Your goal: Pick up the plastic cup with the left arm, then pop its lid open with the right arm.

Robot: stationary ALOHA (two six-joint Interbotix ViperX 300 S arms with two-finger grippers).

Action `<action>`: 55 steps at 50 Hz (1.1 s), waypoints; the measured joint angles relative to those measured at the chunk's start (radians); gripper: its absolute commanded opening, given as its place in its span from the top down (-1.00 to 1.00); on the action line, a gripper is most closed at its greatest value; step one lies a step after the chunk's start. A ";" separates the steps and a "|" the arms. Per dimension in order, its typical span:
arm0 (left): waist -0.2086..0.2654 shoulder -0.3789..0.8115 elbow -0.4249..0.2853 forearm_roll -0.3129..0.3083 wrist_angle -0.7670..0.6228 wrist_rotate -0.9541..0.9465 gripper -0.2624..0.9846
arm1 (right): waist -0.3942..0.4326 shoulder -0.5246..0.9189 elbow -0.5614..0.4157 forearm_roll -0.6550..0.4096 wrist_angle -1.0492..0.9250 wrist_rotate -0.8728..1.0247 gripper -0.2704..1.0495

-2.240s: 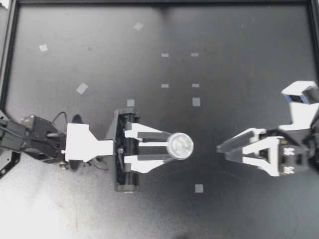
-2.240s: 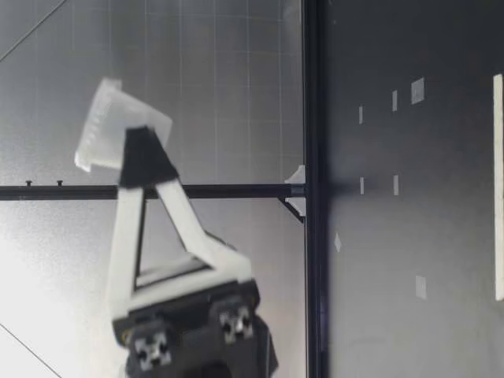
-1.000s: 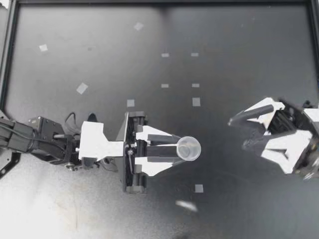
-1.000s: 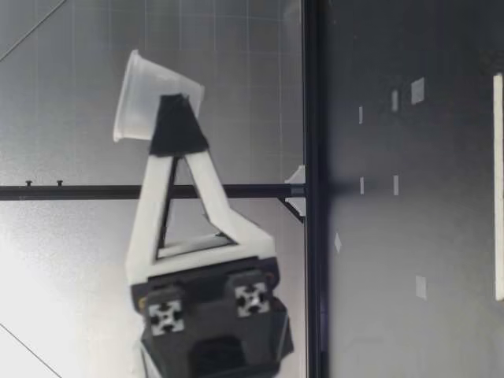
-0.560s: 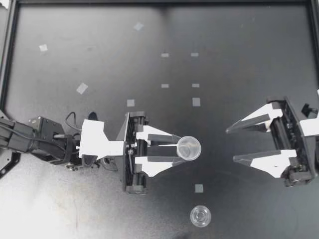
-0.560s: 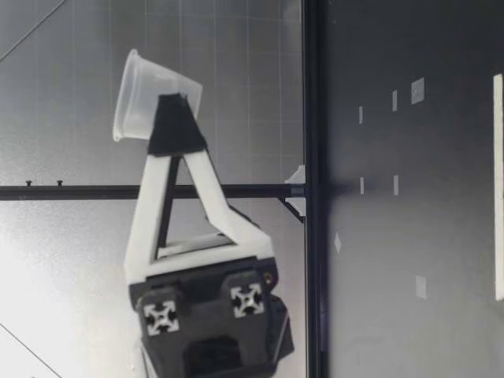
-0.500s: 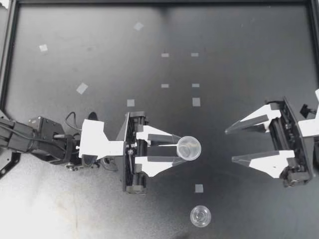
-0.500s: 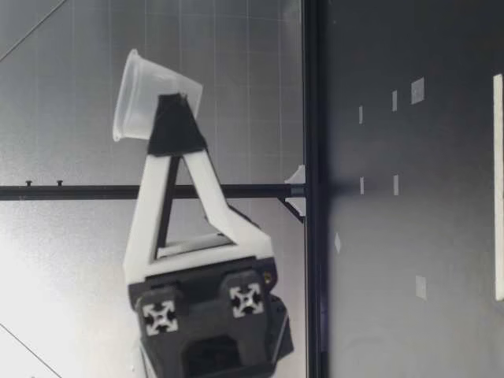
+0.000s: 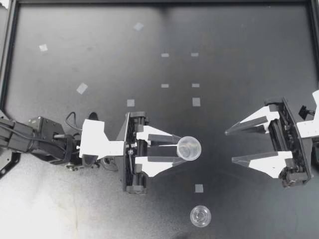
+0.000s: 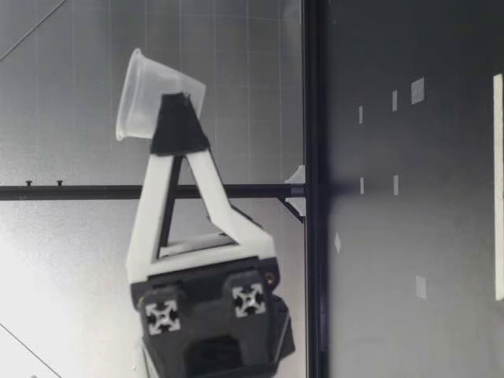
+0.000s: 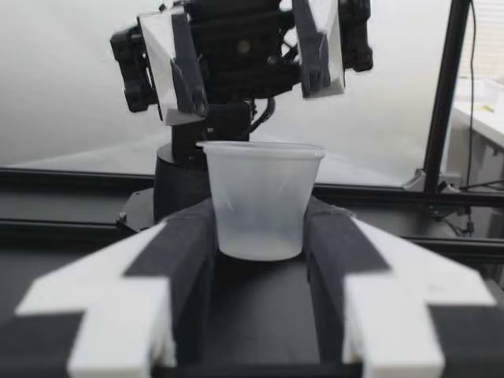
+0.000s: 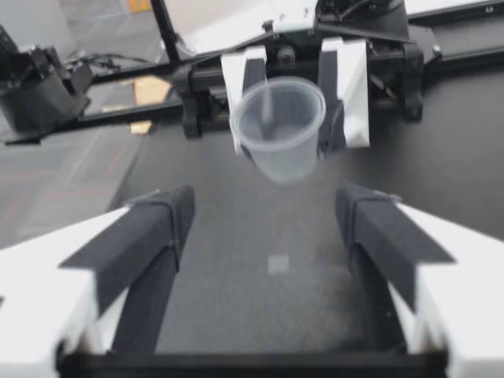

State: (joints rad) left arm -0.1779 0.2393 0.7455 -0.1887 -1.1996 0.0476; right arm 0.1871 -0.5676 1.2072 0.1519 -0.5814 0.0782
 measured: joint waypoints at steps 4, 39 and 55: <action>0.002 -0.002 0.000 0.000 0.000 0.000 0.51 | 0.000 -0.003 0.015 0.000 0.000 0.002 -0.48; 0.002 -0.008 0.000 0.000 0.000 0.006 0.51 | -0.002 -0.083 0.032 -0.002 0.029 0.006 -0.48; 0.000 -0.008 0.000 0.000 0.000 0.009 0.51 | -0.002 -0.075 0.032 -0.002 0.031 0.005 -0.48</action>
State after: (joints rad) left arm -0.1779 0.2316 0.7455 -0.1887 -1.1996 0.0568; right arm 0.1856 -0.6427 1.2395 0.1503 -0.5507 0.0828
